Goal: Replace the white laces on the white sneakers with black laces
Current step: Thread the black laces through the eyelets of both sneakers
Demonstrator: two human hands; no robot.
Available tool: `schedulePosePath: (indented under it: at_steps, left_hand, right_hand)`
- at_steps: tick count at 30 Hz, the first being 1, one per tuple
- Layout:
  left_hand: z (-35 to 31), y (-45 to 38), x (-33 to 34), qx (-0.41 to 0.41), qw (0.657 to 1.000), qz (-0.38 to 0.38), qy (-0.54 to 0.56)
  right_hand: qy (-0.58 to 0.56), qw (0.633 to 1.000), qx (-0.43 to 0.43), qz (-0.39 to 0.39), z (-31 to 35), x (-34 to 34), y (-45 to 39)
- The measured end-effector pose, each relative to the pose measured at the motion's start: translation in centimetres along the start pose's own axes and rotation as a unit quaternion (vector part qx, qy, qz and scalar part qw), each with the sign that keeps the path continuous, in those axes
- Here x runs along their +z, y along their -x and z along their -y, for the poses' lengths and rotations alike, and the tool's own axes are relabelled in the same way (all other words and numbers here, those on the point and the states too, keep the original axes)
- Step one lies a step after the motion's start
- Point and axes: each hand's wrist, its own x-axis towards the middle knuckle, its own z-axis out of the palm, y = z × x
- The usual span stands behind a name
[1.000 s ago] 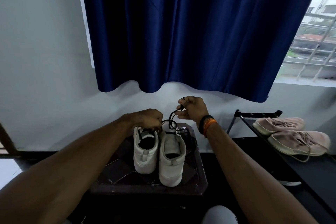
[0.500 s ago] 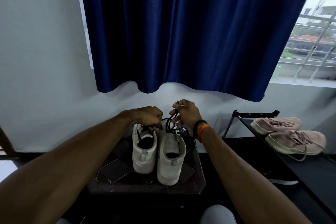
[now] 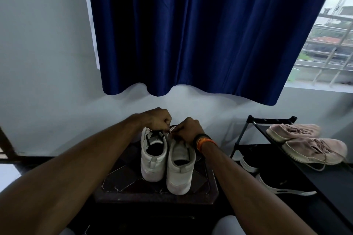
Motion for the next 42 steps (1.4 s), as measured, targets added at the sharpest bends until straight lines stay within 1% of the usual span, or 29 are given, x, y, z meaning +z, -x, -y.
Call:
schedulePosePath:
  at_steps: [3,5,8,12,17,22,24,26,27,29,32,34,38,42]
  left_hand:
    - [-0.4,-0.3,0.2,0.001,1.000,-0.013,-0.021]
    - [-0.7,-0.4,-0.3,0.000,0.999,-0.021,-0.033]
    - [-1.0,-0.1,-2.1,0.003,0.998,-0.037,-0.046]
    - [-1.1,0.3,-5.0,0.011,0.997,-0.067,-0.033]
    - [-1.8,0.5,-6.9,0.008,0.994,-0.087,-0.059]
    - [-2.3,1.0,-9.2,0.009,0.990,-0.128,-0.052]
    - [-2.6,1.3,-9.8,0.012,0.987,-0.152,-0.047]
    - [-2.6,1.4,-9.7,0.019,0.987,-0.157,-0.026]
    - [-2.4,1.5,-9.4,0.020,0.988,-0.150,-0.015]
    - [-1.9,1.7,-8.6,0.016,0.992,-0.121,-0.009]
    - [-1.4,1.9,-7.7,0.011,0.995,-0.099,-0.014]
    - [-1.4,2.0,-7.7,0.003,0.995,-0.103,-0.013]
    - [-2.4,2.2,-8.5,-0.002,0.995,-0.100,-0.003]
    - [-3.6,2.7,-9.0,0.008,0.996,-0.084,0.000]
  right_hand:
    - [0.033,0.999,0.023,0.013,0.6,-0.1,-0.7]
    - [0.032,0.999,0.029,0.025,0.8,-0.4,-0.8]
    - [0.025,0.999,0.030,0.020,0.8,-0.5,-0.8]
    - [0.026,0.999,0.030,0.014,0.7,-0.5,-0.7]
    - [0.026,0.999,0.029,0.011,0.7,-0.3,-0.6]
    - [0.027,0.999,0.021,0.010,0.4,-0.3,-0.6]
    - [0.041,0.999,0.014,0.024,0.5,-0.7,-0.7]
    - [0.063,0.998,0.010,0.029,1.0,-1.7,-0.7]
    - [0.054,0.998,0.013,0.011,1.3,-2.5,-0.8]
    - [-0.022,0.999,0.010,-0.047,2.4,-4.9,-0.6]
    - [-0.125,0.983,-0.042,-0.127,4.9,-9.0,-0.1]
    - [-0.154,0.972,-0.069,-0.166,6.6,-11.1,0.2]
    - [-0.200,0.949,-0.107,-0.217,9.3,-13.7,0.5]
    - [-0.257,0.915,-0.138,-0.279,11.9,-16.5,1.2]
